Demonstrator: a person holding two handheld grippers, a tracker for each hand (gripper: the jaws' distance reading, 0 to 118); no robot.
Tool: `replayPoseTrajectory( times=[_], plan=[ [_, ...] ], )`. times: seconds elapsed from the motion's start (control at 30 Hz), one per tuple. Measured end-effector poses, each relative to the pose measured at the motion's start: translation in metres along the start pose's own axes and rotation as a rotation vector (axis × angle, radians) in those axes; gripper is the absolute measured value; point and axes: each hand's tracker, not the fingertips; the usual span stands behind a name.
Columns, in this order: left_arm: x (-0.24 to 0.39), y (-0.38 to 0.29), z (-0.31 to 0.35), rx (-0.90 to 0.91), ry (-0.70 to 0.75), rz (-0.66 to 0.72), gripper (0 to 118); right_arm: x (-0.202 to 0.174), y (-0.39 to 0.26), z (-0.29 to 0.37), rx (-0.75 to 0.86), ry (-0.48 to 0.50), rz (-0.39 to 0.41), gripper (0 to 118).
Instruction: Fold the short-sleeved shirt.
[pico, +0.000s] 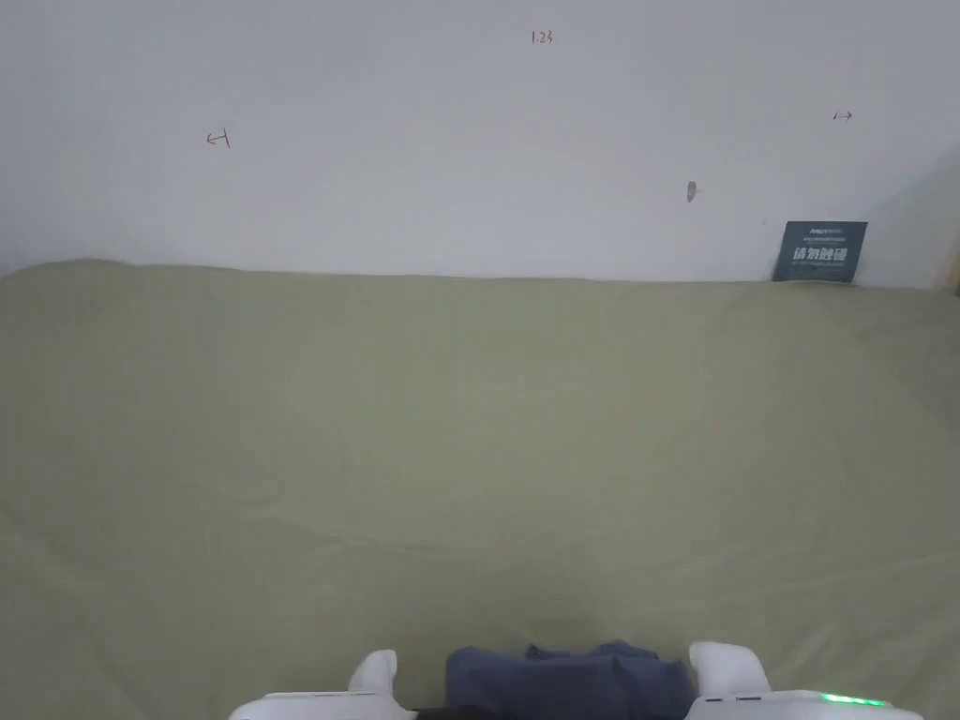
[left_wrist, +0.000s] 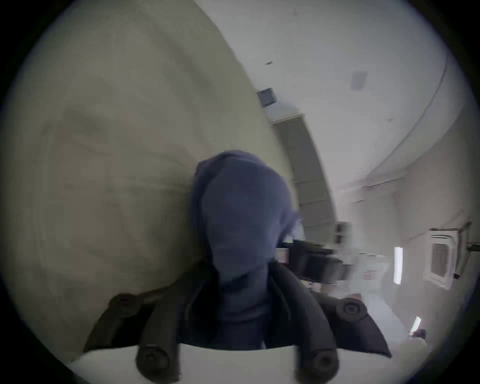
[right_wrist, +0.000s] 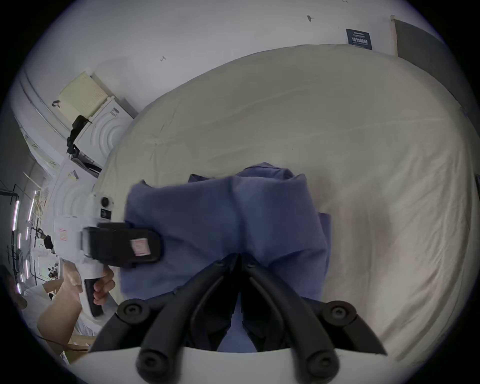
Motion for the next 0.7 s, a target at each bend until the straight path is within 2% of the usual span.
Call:
replayPoseTrajectory(
  times=[0.07, 0.2, 0.33, 0.47, 0.6, 0.7],
  plan=[
    [-0.009, -0.002, 0.004, 0.029, -0.16, 0.072, 22, -0.001, -0.001, 0.0, 0.004, 0.005, -0.004, 7],
    [0.002, 0.003, 0.015, 0.003, -0.092, -0.011, 22, -0.016, 0.002, 0.002, -0.001, -0.026, -0.001, 7],
    [0.006, 0.017, 0.039, -0.019, -0.078, -0.05, 22, -0.053, 0.01, 0.007, 0.045, -0.092, 0.038, 7],
    [-0.007, 0.042, 0.094, -0.001, -0.032, -0.089, 22, -0.117, 0.021, 0.001, 0.136, -0.105, 0.085, 7],
    [-0.037, 0.072, 0.177, 0.058, 0.063, -0.121, 22, -0.2, 0.03, -0.025, 0.205, -0.152, 0.091, 7],
    [-0.064, 0.098, 0.253, 0.068, 0.152, -0.137, 22, -0.268, 0.035, -0.056, 0.258, -0.227, 0.089, 7]
  ],
)
